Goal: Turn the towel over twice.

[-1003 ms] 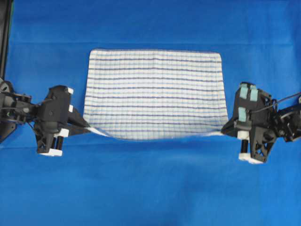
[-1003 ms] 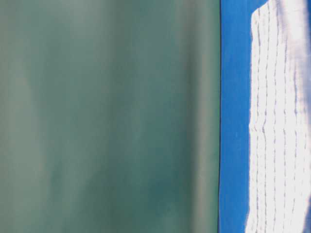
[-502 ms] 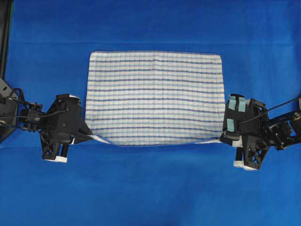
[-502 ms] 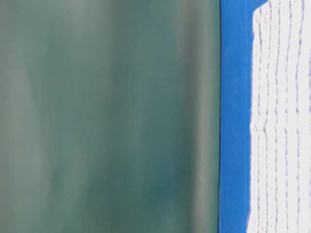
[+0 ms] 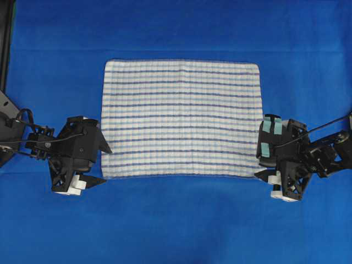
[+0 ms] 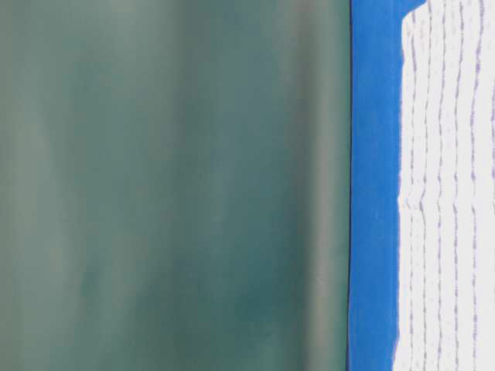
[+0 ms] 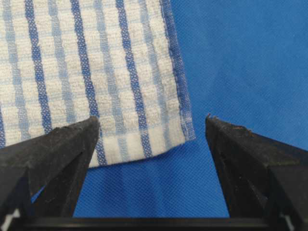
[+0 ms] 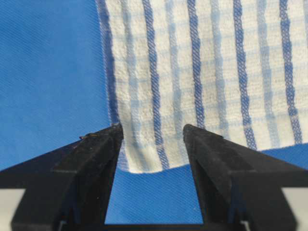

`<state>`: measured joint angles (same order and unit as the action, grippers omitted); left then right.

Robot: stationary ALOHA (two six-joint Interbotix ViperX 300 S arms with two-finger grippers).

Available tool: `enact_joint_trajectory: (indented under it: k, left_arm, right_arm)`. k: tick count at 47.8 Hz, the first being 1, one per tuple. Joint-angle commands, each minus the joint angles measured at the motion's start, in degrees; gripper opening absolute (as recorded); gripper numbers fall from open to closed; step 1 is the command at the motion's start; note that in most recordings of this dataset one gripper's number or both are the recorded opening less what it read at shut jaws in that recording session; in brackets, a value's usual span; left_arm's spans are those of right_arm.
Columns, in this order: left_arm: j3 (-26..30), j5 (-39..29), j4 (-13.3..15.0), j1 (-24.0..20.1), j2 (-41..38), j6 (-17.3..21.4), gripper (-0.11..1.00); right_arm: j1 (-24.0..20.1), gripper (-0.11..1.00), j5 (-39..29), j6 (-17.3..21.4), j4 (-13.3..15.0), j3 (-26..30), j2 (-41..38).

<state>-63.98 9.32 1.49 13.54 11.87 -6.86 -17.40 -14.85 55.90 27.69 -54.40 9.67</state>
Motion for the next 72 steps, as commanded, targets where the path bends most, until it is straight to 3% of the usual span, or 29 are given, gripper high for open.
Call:
enact_joint_trajectory:
  k: [1,13,21,33,49,58,72]
  left_arm:
    - [1.58,-0.18,0.09,0.09,1.85,0.09,0.83]
    - [3.25,-5.36,0.09,-0.97,9.84,0.70,0.82]
    - [3.08,-7.03,0.00,-4.13,16.35,0.70,0.81]
    - [2.46,-7.65,-0.09,-8.09,26.63,1.05,0.81]
    - [1.23,-12.92,-0.18,-12.66,41.92,7.82,0.81]
    - [-0.88,-17.14,-0.09,-14.94,49.13,9.23,0.81]
    - [-8.26,-17.31,-0.09,-15.64,59.41,9.05,0.81]
  right_arm:
    - [-0.18,0.59,0.26,-0.09,0.70,1.32,2.37]
    - [0.00,0.59,-3.25,-0.70,5.63,2.29,9.58]
    - [0.62,0.59,-7.73,-0.70,10.90,2.72,15.73]
    - [0.88,0.59,-12.30,-0.70,16.26,2.29,25.93]
    - [0.88,0.59,-18.63,-0.97,23.73,1.05,38.32]
    - [0.97,0.58,-21.18,-1.05,25.14,-1.67,45.26]
    - [0.97,0.58,-17.49,-0.09,25.22,-10.72,54.93]
